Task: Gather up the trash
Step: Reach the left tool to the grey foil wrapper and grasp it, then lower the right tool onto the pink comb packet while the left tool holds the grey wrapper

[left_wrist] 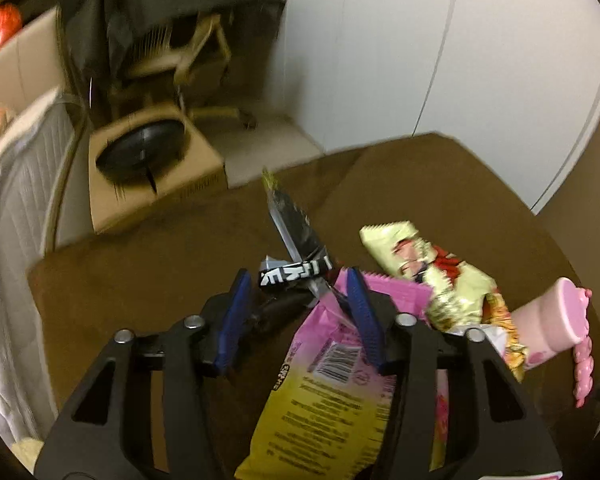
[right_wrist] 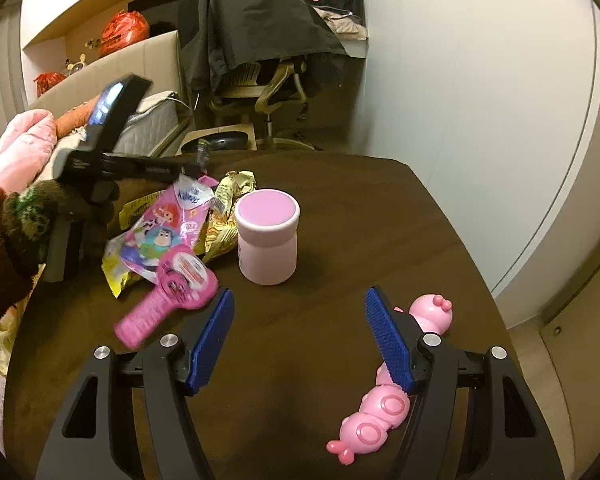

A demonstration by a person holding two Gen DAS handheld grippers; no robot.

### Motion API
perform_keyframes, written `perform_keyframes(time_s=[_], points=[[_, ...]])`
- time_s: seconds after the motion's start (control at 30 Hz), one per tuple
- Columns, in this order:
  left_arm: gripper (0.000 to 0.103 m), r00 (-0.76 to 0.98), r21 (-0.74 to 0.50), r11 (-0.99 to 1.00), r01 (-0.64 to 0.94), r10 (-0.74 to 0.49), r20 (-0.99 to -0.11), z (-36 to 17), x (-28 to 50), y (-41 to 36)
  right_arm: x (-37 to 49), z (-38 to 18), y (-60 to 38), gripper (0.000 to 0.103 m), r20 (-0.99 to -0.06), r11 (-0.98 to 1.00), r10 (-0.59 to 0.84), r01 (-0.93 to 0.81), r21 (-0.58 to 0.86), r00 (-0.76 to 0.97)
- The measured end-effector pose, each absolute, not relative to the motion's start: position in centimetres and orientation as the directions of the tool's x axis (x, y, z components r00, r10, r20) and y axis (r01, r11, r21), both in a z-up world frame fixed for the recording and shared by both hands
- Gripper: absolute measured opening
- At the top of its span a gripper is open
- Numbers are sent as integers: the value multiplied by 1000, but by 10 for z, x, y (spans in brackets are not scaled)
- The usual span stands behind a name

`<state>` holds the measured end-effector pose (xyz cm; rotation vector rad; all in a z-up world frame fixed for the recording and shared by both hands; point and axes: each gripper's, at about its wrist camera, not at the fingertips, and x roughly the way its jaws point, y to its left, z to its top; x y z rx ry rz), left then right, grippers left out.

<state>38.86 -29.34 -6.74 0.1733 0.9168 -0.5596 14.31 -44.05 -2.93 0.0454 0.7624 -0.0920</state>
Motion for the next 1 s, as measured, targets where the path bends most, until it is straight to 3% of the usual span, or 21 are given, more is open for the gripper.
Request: perform_keyframes(time_s=[0.07,0.13,0.5,0.8,1.0], points=[[30,474,-125,848,515,-403,-783,-67,388,-287,148,-32,-439,64,-693,995,-56,95,18,719],[14,462,-168,842,513,-436,-773,-64,383,-278,150,-34,-436,64,-694,996,-42,87,29,719],[13,486,-263,799,541,-552,-678,-8,287,-228,156,-39,-408,64,-707,994,57,26,106,704],[13,444,-315,824,471,-530,-722,-19,217,-194,177,-44,-386,64,-734,985,142,-21,172,664],[13,433,-346,844,410,-514,-741,-38,186,-177,208,-66,-363,64,-793,995,103,-46,94,601]])
